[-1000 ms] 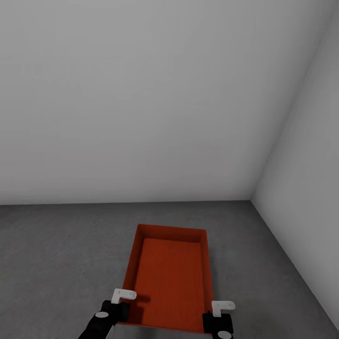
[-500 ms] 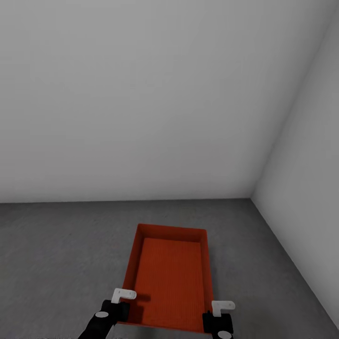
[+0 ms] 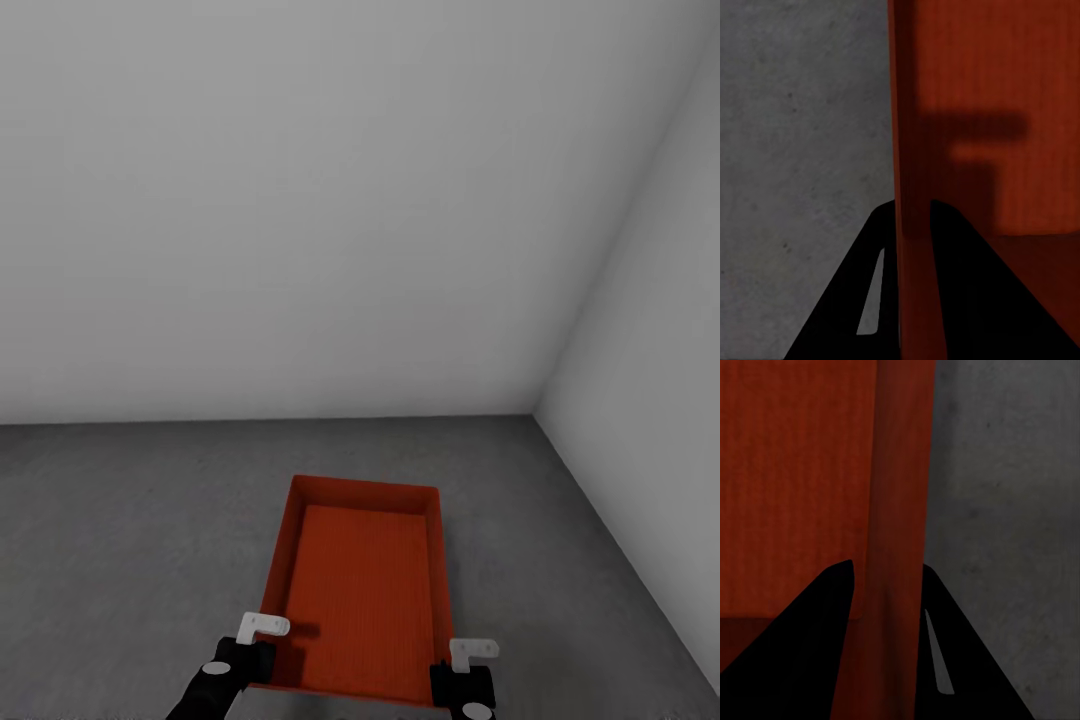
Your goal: Move the two storage containers from the living room to the garage. In the garage, place one container on the floor and stack the other container on top of it (either order is fine).
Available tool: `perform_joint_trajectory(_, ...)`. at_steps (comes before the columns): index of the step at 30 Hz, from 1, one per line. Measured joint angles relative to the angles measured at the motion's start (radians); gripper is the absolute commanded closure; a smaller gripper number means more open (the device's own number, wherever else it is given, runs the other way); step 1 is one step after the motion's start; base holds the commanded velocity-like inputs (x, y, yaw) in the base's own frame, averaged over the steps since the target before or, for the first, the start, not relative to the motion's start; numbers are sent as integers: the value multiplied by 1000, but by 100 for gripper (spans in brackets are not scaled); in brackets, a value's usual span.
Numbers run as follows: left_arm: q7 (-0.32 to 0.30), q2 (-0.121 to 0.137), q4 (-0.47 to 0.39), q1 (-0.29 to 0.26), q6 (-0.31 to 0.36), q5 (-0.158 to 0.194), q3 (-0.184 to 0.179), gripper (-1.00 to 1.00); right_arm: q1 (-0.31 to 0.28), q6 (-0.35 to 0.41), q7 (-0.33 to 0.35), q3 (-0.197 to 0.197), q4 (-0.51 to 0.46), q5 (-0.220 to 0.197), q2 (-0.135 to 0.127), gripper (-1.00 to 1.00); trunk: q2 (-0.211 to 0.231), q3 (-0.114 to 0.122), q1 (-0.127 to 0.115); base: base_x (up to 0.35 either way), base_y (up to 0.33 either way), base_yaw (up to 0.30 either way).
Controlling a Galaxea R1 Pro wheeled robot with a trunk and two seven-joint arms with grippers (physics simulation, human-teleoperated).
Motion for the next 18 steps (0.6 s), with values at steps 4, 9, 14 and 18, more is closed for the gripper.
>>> perform_joint_trajectory(4, 0, 0, 1, 0, 0, 0, 0, 100, 0, 0, 0, 0, 0, 0, 0, 100, 0, -6, 0, 0, 0, 0)
perform_joint_trajectory(9, -1, 0, 2, 0, 1, 0, 0, 100, 0, 2, 0, 0, 0, 0, 0, 100, 0, -12, 0, 0, 0, 0)
perform_joint_trajectory(14, 0, 0, 1, 0, 2, 0, 0, 100, 0, 3, 0, -1, 0, 1, 0, 100, 0, -13, 0, 0, 0, 0)
perform_joint_trajectory(18, 0, 0, 1, 0, 2, 0, 0, 100, 0, 3, 1, -1, 0, 1, 0, 100, 0, -13, 0, 0, 0, 0)
